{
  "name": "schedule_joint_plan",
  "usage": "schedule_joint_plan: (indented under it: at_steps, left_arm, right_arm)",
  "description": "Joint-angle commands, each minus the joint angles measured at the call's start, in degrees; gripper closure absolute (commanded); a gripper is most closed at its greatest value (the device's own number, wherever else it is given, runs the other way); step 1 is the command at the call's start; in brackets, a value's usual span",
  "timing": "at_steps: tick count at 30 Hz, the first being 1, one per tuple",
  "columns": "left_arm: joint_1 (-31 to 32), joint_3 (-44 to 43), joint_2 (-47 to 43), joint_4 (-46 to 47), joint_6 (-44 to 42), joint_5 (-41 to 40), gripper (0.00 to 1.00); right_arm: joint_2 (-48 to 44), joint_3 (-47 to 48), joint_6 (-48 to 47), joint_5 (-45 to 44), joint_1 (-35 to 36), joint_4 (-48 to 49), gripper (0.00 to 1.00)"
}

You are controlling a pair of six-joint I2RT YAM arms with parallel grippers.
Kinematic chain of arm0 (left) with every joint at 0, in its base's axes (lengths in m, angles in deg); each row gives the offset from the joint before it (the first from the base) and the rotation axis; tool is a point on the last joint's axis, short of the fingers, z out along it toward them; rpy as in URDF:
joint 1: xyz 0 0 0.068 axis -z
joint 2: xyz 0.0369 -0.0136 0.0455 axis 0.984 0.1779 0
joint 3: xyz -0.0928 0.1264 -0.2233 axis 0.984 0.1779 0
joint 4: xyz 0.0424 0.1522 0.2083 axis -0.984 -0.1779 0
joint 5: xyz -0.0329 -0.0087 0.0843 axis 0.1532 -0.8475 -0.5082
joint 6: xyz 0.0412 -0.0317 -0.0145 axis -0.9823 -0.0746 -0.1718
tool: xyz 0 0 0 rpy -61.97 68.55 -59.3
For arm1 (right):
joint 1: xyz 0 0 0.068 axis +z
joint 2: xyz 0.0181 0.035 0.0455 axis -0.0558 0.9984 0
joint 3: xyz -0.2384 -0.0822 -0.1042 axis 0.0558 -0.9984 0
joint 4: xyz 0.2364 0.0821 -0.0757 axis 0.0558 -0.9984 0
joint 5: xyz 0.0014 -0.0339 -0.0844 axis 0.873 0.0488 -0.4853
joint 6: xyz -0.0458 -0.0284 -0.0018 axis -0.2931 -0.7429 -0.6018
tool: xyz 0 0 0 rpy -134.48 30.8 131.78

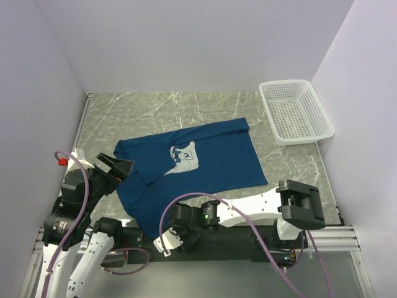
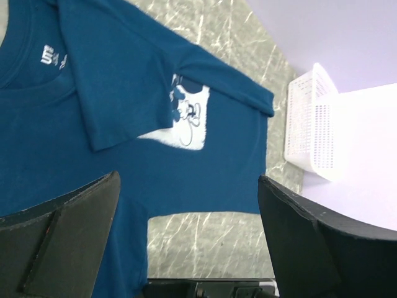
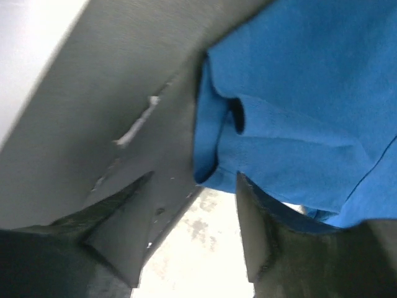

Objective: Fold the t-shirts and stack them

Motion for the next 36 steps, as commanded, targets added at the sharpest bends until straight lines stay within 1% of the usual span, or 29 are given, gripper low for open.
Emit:
schedule_joint_plan:
  at_steps: [1,2,3,5,9,11,12,13,14,15,16,17,19,20,21,22,23,24,26,27,28,30,31,32,33,34,35,36]
  left_arm:
    - [-0.3,-1.6,0.3,-1.4,0.1,0.4,0.03]
    - [-0.3,-2.1,0.6,-1.7,0.0,0.4,0.03]
    - [-0.2,-2.5,0.6,-1.6,0.0,0.5,0.03]
    - [-0.3,-2.8,0.6,-1.5,-0.1,1.2,0.03]
    - [-0.3,-3.4,0.1,-1.6,-0.2,1.7,0.03]
    - [-0.3,-3.4,-0.2,-1.6,0.1,1.8,0.04]
    - [-0.3,-3.3,-0.3,-1.6,0.2,2.0,0.04]
    - [-0.3,-3.2,-0.4,-1.5,0.2,2.2,0.03]
    - [-0.3,-3.3,-0.6,-1.5,0.2,2.4,0.04]
    - [-0.3,-3.4,-0.7,-1.4,0.0,2.5,0.03]
    - [-0.2,-3.7,-0.9,-1.5,-0.1,2.4,0.03]
    - [-0.3,-3.8,-1.1,-1.5,-0.2,2.4,0.03]
    - [-0.3,-4.4,-1.1,-1.3,-0.6,2.3,0.03]
    - [-0.3,-4.6,-0.8,-1.2,-0.6,2.3,0.02]
    - [-0.3,-4.3,-0.6,-0.9,-0.7,2.4,0.02]
    - [-0.3,-3.9,-0.3,0.1,-0.7,2.7,0.02]
    - [-0.3,-3.5,0.4,0.8,-0.6,3.6,0.02]
    - [-0.3,-2.2,0.8,1.8,-0.4,4.3,0.02]
    - [-0.3,0.3,2.2,5.1,-0.2,7.5,0.02]
    - [-0.3,1.2,2.8,6.3,-0.3,8.9,0.03]
    - [-0.3,2.1,4.6,7.4,-0.6,11.6,0.03]
    - [-0.3,4.4,7.1,9.6,-1.6,14.5,0.05]
    - [-0.3,5.4,8.5,10.7,-2.2,16.5,0.08]
    - [-0.3,7.6,11.6,12.7,-3.0,21.1,0.12]
    - [-0.1,8.6,13.4,13.8,-4.1,23.0,0.15]
    - [0.2,9.5,15.1,15.0,-5.2,25.2,0.19]
    - [0.6,10.3,18.7,15.9,-6.4,26.5,0.22]
    - [1.3,10.0,20.6,15.7,-8.5,25.9,0.23]
  right_arm:
    - [2.4,0.5,2.5,-4.0,-0.3,4.3,0.41]
    - [4.0,0.9,2.4,-4.6,-0.4,4.4,0.44]
    - [4.7,1.1,2.4,-4.9,-0.5,4.2,0.44]
    - [6.0,1.6,2.6,-4.7,-1.0,3.4,0.49]
    - [6.9,1.2,2.4,-5.1,-1.9,3.3,0.53]
    - [7.1,1.9,3.1,-4.6,-3.1,2.4,0.63]
    - [7.0,2.1,3.5,-3.8,-3.6,2.0,0.79]
    - [6.5,2.7,3.9,-3.2,-4.3,1.1,0.89]
    - [5.0,3.4,4.7,-2.5,-6.0,0.6,0.94]
    - [3.9,3.8,5.2,0.0,-7.2,0.2,1.00]
    - [1.1,4.3,5.9,1.6,-8.7,-0.3,1.00]
    - [-0.3,5.6,7.9,3.3,-11.0,-0.7,1.00]
    - [-2.8,7.2,11.8,8.8,-19.8,0.2,1.00]
    - [-3.9,8.7,17.4,9.9,-22.9,1.3,1.00]
    - [-3.8,9.3,19.9,10.2,-29.5,1.8,1.00]
    - [-2.7,10.0,22.3,7.9,-32.1,3.2,1.00]
    - [-1.8,11.0,28.1,6.2,-34.1,3.4,0.97]
    - [-1.0,11.7,29.5,6.2,-38.4,2.7,0.82]
    - [0.5,11.2,32.4,9.3,-41.8,1.5,0.57]
    - [0.5,10.8,32.4,10.5,-43.7,0.4,0.30]
    - [0.3,10.2,31.1,12.2,-44.4,-0.5,0.24]
    - [-0.4,9.9,29.7,12.6,-45.7,-1.8,0.19]
    - [-1.2,9.9,27.8,13.3,-47.9,-3.1,0.17]
    - [-1.4,10.3,26.3,17.3,-49.2,-4.4,0.16]
    - [-1.6,10.9,24.6,19.6,-50.6,-6.1,0.16]
    - [-2.0,11.5,22.6,22.7,-52.0,-9.9,0.16]
    - [-2.2,12.7,17.8,25.7,-54.5,-12.1,0.16]
    - [-2.6,13.0,16.1,29.8,-55.6,-14.0,0.16]
